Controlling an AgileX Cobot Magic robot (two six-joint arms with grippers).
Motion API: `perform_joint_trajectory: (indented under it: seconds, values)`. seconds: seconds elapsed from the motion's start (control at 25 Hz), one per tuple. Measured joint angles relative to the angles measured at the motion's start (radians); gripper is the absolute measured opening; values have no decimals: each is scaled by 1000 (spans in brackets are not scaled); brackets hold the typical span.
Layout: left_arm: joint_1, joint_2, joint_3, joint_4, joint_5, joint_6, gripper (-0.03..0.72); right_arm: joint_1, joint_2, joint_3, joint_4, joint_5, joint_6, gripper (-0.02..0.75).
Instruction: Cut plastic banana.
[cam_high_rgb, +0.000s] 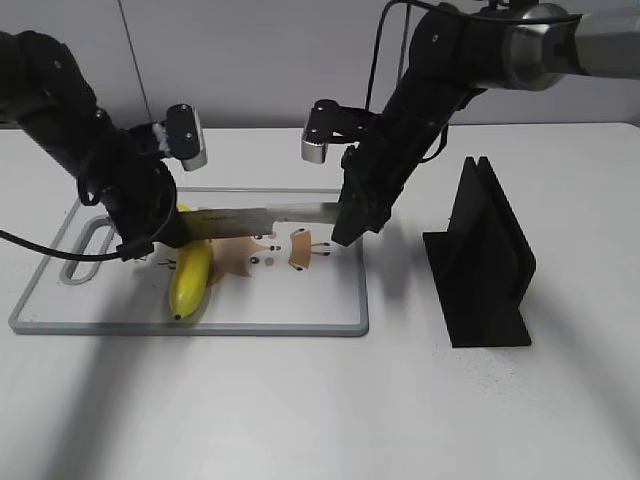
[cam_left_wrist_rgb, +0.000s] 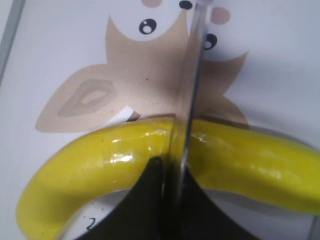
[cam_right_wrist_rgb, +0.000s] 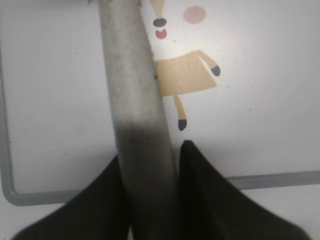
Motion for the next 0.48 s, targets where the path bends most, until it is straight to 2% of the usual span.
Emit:
perform_joint_trajectory:
  seconds: [0.48]
  values:
    - [0,3,0,0,0,0,12,-1,27,-2,8,-4,4,243]
